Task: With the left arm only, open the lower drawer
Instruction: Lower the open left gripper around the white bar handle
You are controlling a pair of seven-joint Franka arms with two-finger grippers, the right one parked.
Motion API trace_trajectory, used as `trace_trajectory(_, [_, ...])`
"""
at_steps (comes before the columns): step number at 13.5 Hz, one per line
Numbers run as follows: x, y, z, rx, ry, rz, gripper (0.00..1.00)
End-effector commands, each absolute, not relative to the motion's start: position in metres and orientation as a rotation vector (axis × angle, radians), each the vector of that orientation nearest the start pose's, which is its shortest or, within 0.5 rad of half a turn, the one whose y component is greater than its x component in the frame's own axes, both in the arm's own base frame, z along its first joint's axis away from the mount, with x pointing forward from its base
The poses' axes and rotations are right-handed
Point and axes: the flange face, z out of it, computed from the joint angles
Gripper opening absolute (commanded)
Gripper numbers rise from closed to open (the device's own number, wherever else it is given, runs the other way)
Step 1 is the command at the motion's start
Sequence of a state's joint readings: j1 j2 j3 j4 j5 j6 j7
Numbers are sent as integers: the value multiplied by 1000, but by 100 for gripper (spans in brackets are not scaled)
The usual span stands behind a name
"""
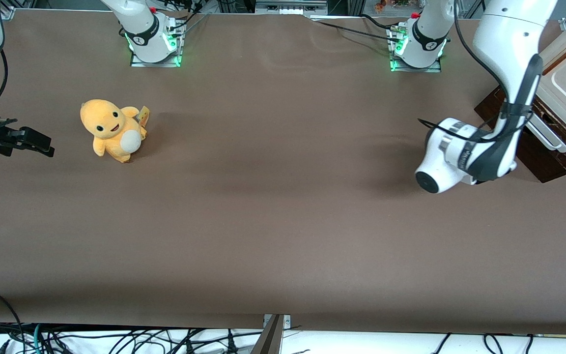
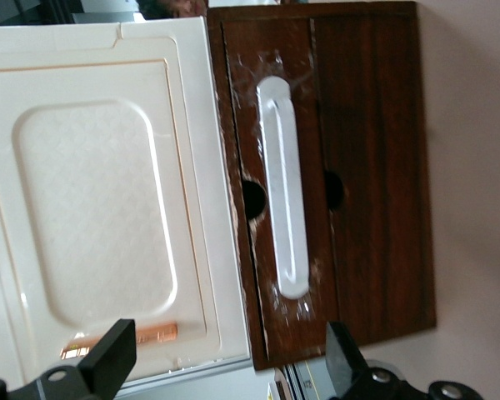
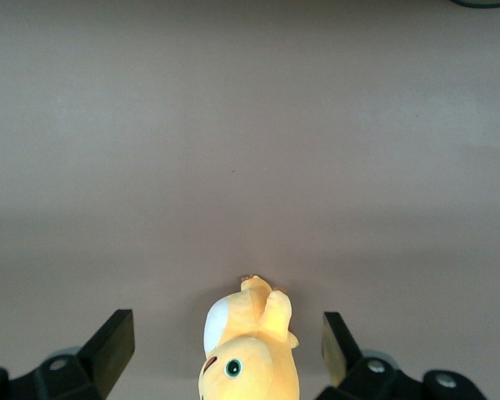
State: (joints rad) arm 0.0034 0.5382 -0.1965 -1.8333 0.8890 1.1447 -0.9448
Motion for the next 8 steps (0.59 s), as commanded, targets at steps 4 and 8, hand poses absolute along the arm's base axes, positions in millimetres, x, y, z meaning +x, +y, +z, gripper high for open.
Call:
trace_trajectory(4, [497,60,214,-1598,-475,388,100])
trace_trajectory(8, [489,101,198,-1624,-473,363,100])
